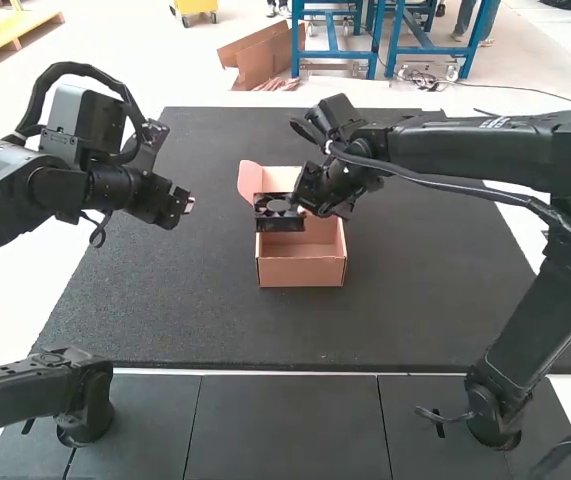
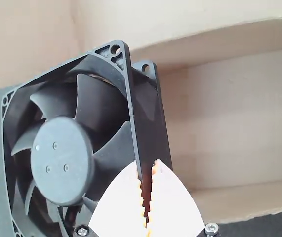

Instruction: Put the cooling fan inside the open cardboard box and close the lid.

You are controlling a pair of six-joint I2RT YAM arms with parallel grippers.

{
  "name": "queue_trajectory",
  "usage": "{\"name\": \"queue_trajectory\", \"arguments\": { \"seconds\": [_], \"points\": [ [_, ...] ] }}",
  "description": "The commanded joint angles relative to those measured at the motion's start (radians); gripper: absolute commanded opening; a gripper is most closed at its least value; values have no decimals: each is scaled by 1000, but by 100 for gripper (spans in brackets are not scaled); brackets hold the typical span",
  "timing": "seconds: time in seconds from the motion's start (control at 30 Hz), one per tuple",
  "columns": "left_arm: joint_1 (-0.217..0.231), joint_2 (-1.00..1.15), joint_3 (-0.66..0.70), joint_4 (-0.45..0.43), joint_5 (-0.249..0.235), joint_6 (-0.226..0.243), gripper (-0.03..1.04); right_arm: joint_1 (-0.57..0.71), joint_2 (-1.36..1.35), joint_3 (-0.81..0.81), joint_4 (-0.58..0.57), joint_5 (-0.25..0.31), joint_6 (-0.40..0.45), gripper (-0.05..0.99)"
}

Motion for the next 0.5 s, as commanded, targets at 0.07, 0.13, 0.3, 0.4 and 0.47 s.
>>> {"name": "queue_trajectory", "arguments": {
  "seconds": [0.07, 0.13, 0.3, 0.4, 0.47],
  "points": [
    [-2, -26, 3, -3, 5, 6, 96, -9, -11, -44, 17, 130, 21, -2],
    [-2, -27, 3, -3, 5, 6, 96, -9, -11, -61, 23, 133, 20, -2],
    [-1, -27, 1, 5, 5, 6, 96, -9, -11, -90, 73, 150, 9, -2],
    [-1, -27, 1, 7, 5, 4, 96, -9, -8, -106, 106, 151, 1, -2],
    [-1, -27, 1, 5, 5, 4, 96, -9, -2, -113, 112, 150, -2, -2]
  ]
}}
